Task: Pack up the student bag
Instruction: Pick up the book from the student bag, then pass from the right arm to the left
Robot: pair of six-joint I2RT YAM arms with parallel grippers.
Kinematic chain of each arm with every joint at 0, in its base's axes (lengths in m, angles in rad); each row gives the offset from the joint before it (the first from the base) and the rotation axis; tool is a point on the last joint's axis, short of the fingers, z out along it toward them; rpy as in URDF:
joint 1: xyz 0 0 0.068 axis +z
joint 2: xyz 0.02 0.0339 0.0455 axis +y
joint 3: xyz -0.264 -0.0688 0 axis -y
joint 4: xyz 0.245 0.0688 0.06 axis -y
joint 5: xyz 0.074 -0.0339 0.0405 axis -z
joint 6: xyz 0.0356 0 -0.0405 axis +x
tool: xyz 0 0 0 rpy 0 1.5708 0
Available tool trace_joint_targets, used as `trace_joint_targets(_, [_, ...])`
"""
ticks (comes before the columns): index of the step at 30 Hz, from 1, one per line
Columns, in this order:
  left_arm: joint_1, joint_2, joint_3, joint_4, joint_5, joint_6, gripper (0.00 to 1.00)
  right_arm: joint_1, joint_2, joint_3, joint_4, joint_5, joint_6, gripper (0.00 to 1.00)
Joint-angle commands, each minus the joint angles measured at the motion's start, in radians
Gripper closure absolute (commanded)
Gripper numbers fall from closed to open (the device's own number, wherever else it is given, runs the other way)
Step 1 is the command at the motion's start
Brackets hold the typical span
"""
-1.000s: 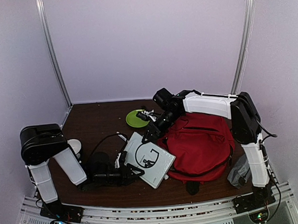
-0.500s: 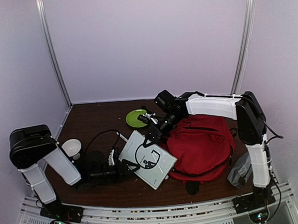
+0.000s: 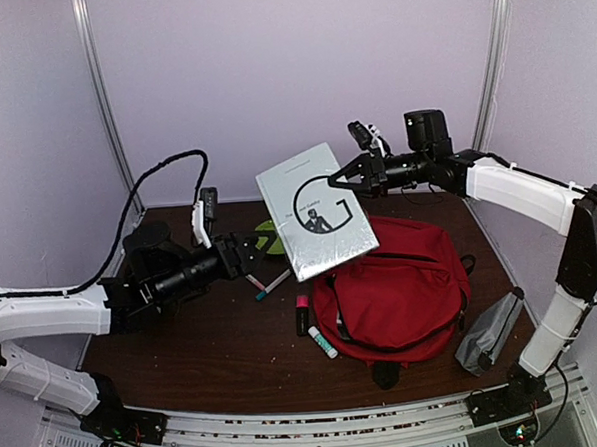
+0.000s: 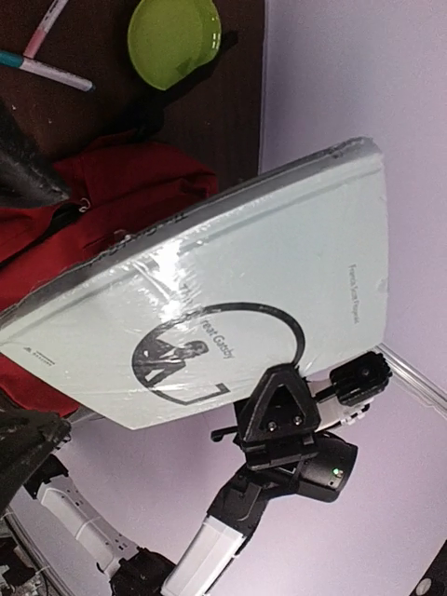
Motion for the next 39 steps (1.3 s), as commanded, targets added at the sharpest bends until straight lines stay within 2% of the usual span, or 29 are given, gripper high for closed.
trace_joint_targets(1, [-0.003,0.065,0.117,-0.137,0.014,0.13,0.22,-0.055,-0.073,-0.049,0.495,-0.092,0.327,1.0])
trace_joint_targets(4, [-0.004,0.138,0.187,-0.107,0.071,0.11,0.22,-0.079,-0.089,-0.081,0.687,-0.106,0.485,1.0])
trace_joint_targets(6, [-0.004,0.196,0.208,-0.035,0.104,0.082,0.22,-0.089,-0.1,-0.103,0.749,-0.104,0.526,0.99])
trace_joint_targets(9, [-0.003,0.27,0.221,0.132,0.172,0.005,0.24,-0.095,-0.112,-0.133,0.745,-0.104,0.51,0.99])
trace_joint_targets(16, [-0.003,0.352,0.245,0.296,0.267,-0.065,0.34,-0.111,-0.129,-0.166,0.698,-0.092,0.443,0.99])
trace_joint_targets(26, [-0.003,0.407,0.283,0.357,0.337,-0.122,0.49,-0.126,-0.131,-0.202,0.688,-0.073,0.402,0.99])
trace_joint_targets(33, [-0.003,0.45,0.302,0.434,0.378,-0.18,0.7,-0.127,-0.157,-0.241,0.738,-0.046,0.404,0.99])
trace_joint_targets(35, [-0.003,0.461,0.305,0.454,0.386,-0.195,0.73,-0.129,-0.165,-0.25,0.743,-0.041,0.401,0.99])
trace_joint_targets(37, [-0.003,0.464,0.303,0.472,0.387,-0.209,0.72,-0.129,-0.176,-0.266,0.751,-0.029,0.396,0.99])
trace_joint_targets(39, [-0.004,0.461,0.301,0.469,0.38,-0.212,0.55,-0.13,-0.189,-0.285,0.763,-0.013,0.395,0.99])
